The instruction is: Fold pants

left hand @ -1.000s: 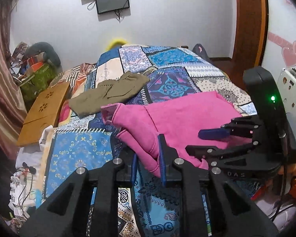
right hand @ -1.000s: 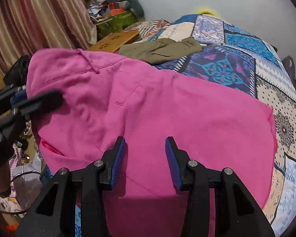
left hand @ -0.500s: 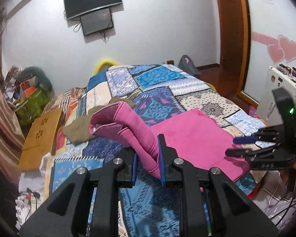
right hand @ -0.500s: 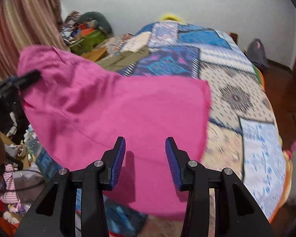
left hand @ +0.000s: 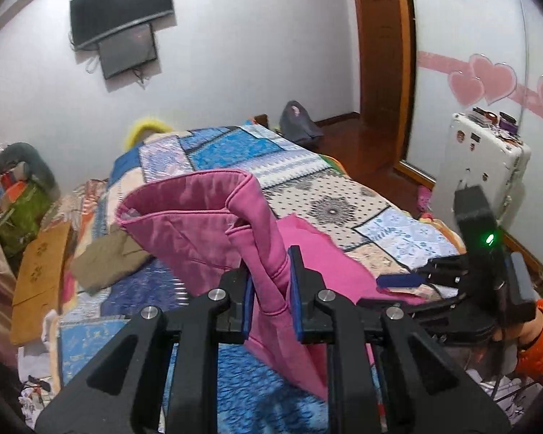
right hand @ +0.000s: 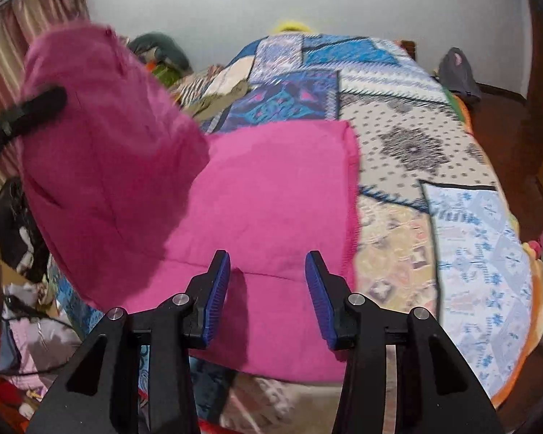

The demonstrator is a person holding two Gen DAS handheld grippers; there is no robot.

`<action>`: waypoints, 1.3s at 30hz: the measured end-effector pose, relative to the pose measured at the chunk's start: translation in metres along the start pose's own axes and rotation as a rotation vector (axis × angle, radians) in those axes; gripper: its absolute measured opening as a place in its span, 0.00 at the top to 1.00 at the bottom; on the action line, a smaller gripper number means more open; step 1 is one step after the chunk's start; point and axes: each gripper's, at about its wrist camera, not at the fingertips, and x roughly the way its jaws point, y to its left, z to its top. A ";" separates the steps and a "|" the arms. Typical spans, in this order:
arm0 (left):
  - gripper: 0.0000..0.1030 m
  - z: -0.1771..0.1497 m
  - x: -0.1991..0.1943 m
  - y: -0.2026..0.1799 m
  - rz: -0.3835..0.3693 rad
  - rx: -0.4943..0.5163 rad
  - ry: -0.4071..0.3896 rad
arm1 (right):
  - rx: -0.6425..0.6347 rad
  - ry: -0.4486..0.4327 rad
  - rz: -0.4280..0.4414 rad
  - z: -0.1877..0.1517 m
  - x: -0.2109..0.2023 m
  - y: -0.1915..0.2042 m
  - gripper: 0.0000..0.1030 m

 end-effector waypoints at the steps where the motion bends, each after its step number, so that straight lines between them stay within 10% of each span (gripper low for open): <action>1: 0.84 0.001 0.003 -0.001 -0.010 0.000 0.005 | 0.006 -0.010 -0.012 0.000 -0.004 -0.004 0.60; 24: 0.83 -0.012 0.083 -0.052 -0.245 -0.009 0.248 | 0.111 0.004 -0.083 -0.028 -0.015 -0.044 0.59; 29: 0.56 -0.009 0.081 -0.046 -0.290 -0.061 0.259 | 0.084 -0.015 -0.098 -0.022 -0.022 -0.038 0.59; 39: 0.51 0.008 0.069 0.005 -0.147 -0.043 0.202 | 0.018 -0.095 -0.101 0.001 -0.038 -0.017 0.59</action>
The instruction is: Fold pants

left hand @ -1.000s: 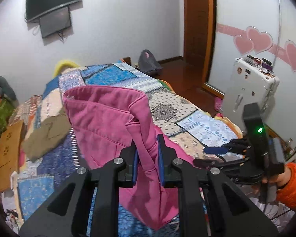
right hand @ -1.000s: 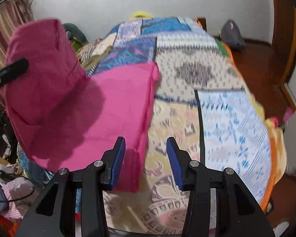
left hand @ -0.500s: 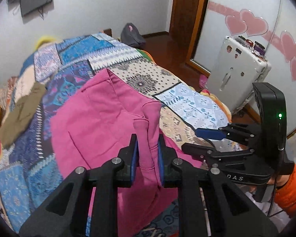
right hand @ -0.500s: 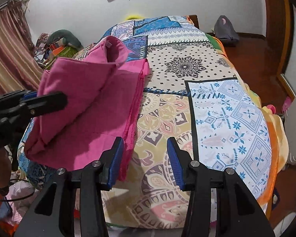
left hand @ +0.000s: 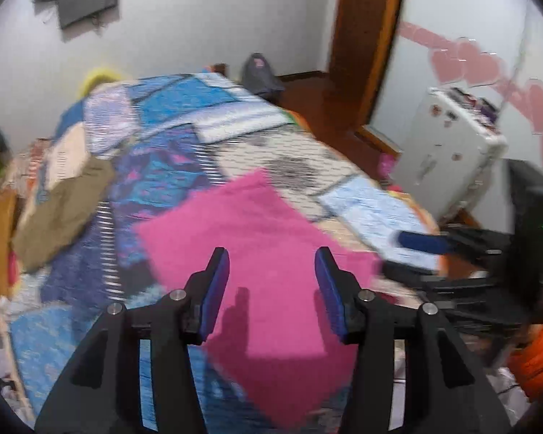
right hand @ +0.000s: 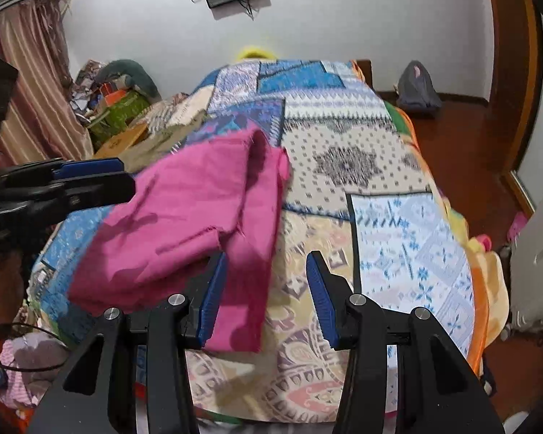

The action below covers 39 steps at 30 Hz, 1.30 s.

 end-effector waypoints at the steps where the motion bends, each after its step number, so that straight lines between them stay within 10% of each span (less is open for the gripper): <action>1: 0.51 0.002 0.003 0.012 0.011 -0.007 0.008 | -0.009 -0.012 0.003 0.003 -0.003 0.003 0.59; 17: 0.33 0.014 0.123 0.122 0.136 -0.018 0.176 | -0.007 0.156 0.085 -0.004 0.056 0.028 0.55; 39: 0.33 -0.023 0.113 0.175 0.106 -0.179 0.206 | -0.279 0.201 -0.037 0.065 0.144 -0.002 0.45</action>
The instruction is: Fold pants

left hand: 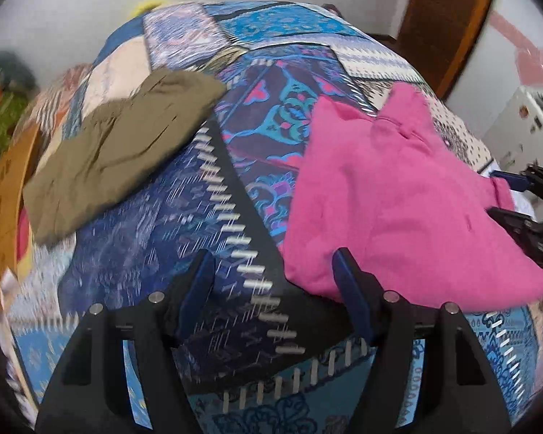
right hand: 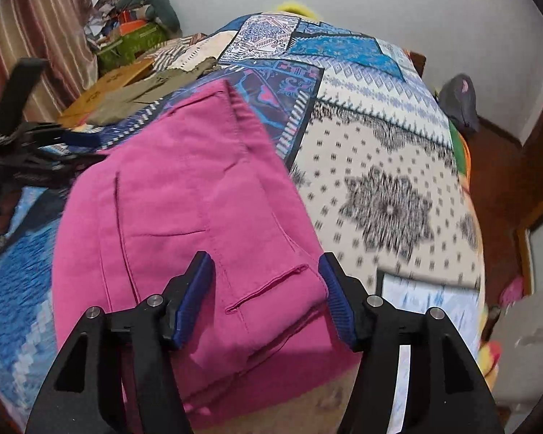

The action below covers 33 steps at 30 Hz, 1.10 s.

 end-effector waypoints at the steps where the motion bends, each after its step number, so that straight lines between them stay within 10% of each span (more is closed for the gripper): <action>1: 0.33 -0.001 0.000 0.002 -0.002 -0.019 0.005 | -0.006 -0.009 -0.015 0.005 0.005 -0.001 0.45; 13: 0.41 -0.017 -0.033 0.013 0.063 -0.145 -0.031 | -0.015 -0.087 -0.018 0.037 0.003 0.006 0.44; 22: 0.53 0.013 -0.073 -0.032 -0.050 -0.039 -0.158 | -0.037 -0.161 0.065 0.020 -0.030 0.041 0.53; 26: 0.78 0.028 -0.054 -0.066 -0.097 0.042 -0.142 | 0.001 -0.114 0.126 0.013 -0.016 0.045 0.69; 33: 0.80 0.035 -0.001 -0.077 -0.028 0.080 -0.072 | 0.003 -0.070 0.125 0.005 -0.003 0.047 0.69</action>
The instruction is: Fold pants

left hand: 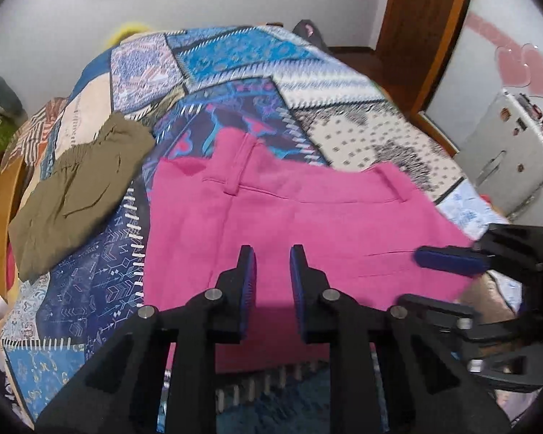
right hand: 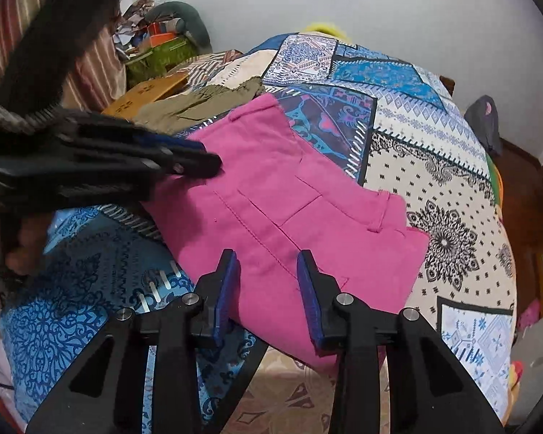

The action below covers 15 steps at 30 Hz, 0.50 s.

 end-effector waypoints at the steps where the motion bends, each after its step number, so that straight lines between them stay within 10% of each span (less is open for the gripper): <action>1: 0.80 0.000 0.003 0.002 0.002 -0.005 -0.001 | 0.003 0.003 0.000 0.000 0.000 -0.001 0.69; 15: 0.78 -0.007 -0.029 0.043 0.032 -0.100 -0.040 | 0.031 -0.015 -0.062 0.009 -0.041 -0.022 0.64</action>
